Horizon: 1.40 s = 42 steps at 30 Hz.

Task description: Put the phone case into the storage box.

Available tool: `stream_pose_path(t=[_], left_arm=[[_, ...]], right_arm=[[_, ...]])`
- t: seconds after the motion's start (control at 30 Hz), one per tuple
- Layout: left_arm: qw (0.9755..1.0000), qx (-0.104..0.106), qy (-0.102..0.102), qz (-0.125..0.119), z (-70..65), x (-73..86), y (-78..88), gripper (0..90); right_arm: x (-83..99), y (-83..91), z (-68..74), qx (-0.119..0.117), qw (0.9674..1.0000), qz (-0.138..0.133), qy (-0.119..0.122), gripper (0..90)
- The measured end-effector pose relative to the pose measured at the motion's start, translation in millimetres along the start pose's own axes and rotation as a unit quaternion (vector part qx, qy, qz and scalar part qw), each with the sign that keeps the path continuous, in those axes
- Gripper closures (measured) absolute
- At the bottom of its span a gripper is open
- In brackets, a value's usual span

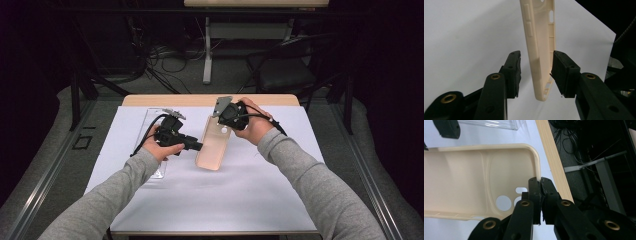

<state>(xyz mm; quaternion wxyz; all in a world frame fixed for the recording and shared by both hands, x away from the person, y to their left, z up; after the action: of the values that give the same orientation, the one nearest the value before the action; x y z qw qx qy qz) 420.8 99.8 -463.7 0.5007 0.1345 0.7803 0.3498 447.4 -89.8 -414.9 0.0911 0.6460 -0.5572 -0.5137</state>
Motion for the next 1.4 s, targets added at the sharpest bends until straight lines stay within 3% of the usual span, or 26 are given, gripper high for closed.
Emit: stream_pose_path(t=[0.3, 0.87, 1.1, 1.4], left_arm=[[0.9998, 0.009, 0.010, 0.011, -1.5, -0.1, -9.7, 64.9], [0.9992, -0.007, 0.035, 0.017, 1.7, 2.8, -16.8, 74.1], [0.9990, 0.004, 0.043, 0.014, 2.7, 4.0, -16.8, 78.4], [0.9969, 0.007, 0.077, 0.010, 4.3, 6.2, -15.1, 80.4]], right_arm=[[-2.3, -0.9, 4.8, -0.006, 1.0000, -0.004, 0.004, 87.8], [-3.3, -0.1, 7.1, -0.011, 0.9999, -0.007, -0.003, 87.8], [-3.4, 0.1, 6.6, -0.013, 0.9999, -0.007, -0.002, 87.7], [-3.7, -1.1, 7.8, -0.015, 0.9998, -0.008, -0.006, 87.7]])
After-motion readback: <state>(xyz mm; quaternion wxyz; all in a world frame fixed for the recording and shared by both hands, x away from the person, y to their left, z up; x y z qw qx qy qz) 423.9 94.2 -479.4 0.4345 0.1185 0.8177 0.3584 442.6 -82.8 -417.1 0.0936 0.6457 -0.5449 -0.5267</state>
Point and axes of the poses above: each handheld gripper's, and its own axes: y roughly backward along the jaws, x roughly out of its underside, z roughly to its left, the point moved 3 cm from there along -y, roughly forward along the jaws, and after that the axes turned 10 degrees about -y, right-handed, at the moved point
